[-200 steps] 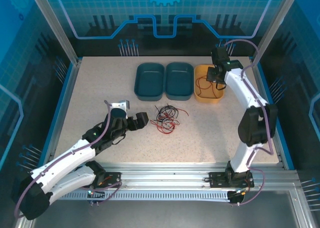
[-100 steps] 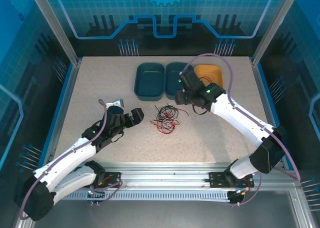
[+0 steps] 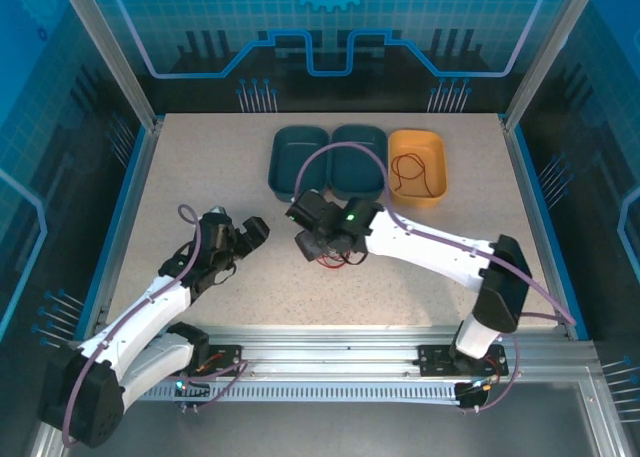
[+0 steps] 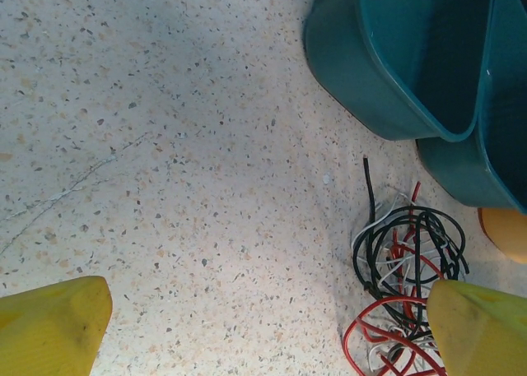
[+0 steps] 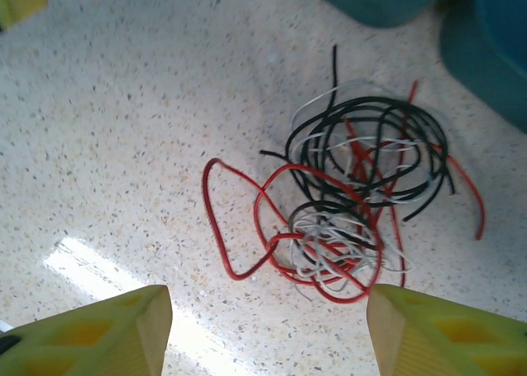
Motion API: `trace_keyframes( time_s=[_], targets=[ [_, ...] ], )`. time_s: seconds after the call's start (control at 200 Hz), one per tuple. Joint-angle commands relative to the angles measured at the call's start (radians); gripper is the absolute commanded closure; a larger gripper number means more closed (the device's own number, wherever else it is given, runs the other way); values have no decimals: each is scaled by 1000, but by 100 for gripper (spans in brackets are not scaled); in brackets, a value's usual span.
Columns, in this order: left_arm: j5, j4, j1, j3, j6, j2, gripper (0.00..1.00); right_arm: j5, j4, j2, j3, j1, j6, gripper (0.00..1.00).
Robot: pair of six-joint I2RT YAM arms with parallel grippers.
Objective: Untangle the cables
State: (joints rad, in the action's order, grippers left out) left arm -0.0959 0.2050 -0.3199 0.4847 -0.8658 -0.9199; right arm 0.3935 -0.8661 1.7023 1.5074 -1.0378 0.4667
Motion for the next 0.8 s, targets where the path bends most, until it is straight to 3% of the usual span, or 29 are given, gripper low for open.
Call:
trace_keyframes(
  time_s=[0.0, 0.56, 0.695, 0.796],
  targets=[
    [29, 6, 13, -18, -17, 19, 1, 23, -89, 75, 69, -29, -22, 37],
    [45, 1, 16, -32, -15, 25, 1, -21, -59, 241, 117, 4, 0, 48],
    [51, -15, 16, -37, -12, 24, 1, -35, -61, 267, 131, 30, 41, 63],
    [67, -26, 16, -39, -3, 21, 1, -30, -86, 274, 152, 46, 95, 88]
  ],
)
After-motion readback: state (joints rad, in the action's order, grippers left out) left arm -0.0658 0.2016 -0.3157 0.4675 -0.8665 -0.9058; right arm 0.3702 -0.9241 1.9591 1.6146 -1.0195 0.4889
